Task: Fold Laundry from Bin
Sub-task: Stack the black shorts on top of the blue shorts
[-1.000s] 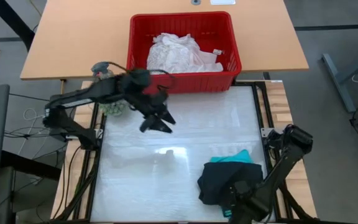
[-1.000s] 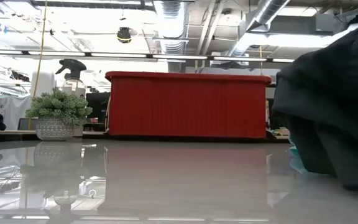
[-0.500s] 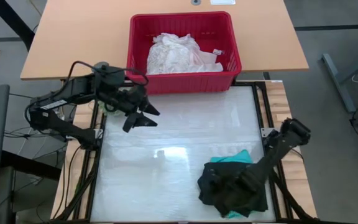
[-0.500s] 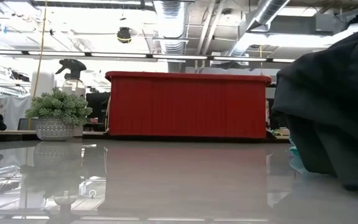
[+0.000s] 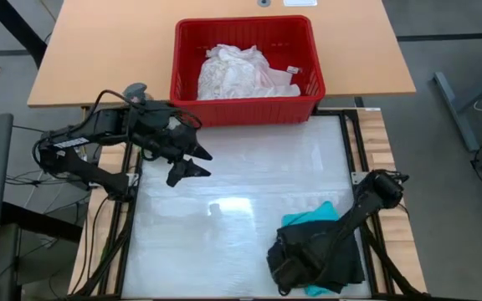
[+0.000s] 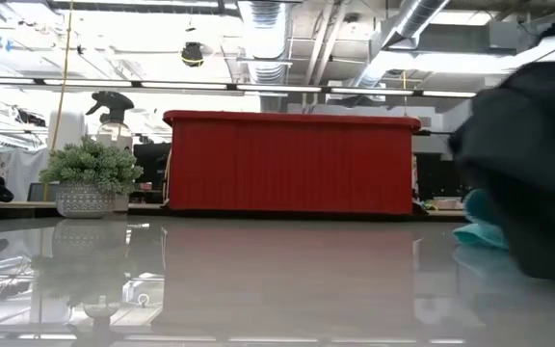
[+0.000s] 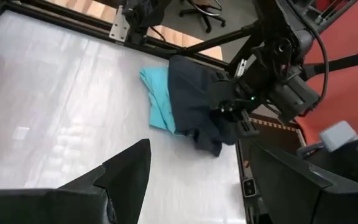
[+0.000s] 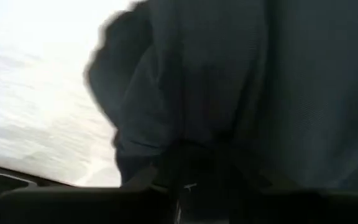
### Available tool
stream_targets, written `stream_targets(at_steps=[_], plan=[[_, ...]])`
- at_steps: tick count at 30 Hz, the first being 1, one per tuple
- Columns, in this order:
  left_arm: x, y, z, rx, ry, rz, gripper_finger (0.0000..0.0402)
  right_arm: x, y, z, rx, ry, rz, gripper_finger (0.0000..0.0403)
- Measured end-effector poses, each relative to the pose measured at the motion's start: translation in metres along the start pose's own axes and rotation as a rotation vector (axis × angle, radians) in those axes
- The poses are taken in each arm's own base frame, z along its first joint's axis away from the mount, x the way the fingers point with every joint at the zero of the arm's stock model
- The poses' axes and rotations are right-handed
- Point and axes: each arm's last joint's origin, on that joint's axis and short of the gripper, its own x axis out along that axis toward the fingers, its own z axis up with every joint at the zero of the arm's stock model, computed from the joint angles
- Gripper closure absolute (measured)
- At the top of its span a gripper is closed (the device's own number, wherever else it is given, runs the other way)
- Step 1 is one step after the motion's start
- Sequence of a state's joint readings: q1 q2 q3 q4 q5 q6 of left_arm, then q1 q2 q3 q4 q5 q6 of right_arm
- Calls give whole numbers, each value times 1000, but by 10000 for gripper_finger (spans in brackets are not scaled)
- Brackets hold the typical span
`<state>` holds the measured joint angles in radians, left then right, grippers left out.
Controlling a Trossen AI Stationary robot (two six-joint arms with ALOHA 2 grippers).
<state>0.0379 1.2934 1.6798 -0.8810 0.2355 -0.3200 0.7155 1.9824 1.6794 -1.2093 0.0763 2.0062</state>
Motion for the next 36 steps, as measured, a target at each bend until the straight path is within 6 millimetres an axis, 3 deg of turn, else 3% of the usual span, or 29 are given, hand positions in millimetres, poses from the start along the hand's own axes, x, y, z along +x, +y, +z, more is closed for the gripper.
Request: stream_targets(at_steps=[6,12,14,16,21,26,32,36], plan=[[18,-3,-9,23,12,32,146,-1,-13,-17,17,-20,-43,292],[53,2,-31,-16,79,-90,146,8,-13,-23,-131,-33,-28,286],[61,4,-37,-47,85,-131,146,-6,-9,-22,-189,-64,43,275],[65,6,-42,-60,102,-157,146,-34,-7,-18,-273,-96,141,261],[77,4,-59,-49,138,-168,146,-102,-18,9,-532,-188,198,232],[92,1,-75,-52,140,-205,146,-142,-37,45,-865,-222,127,222],[104,0,-93,-111,159,-202,146,-142,-32,77,-1210,-170,90,188],[112,-2,-103,-132,136,-227,146,-123,-25,104,-1197,7,67,157]])
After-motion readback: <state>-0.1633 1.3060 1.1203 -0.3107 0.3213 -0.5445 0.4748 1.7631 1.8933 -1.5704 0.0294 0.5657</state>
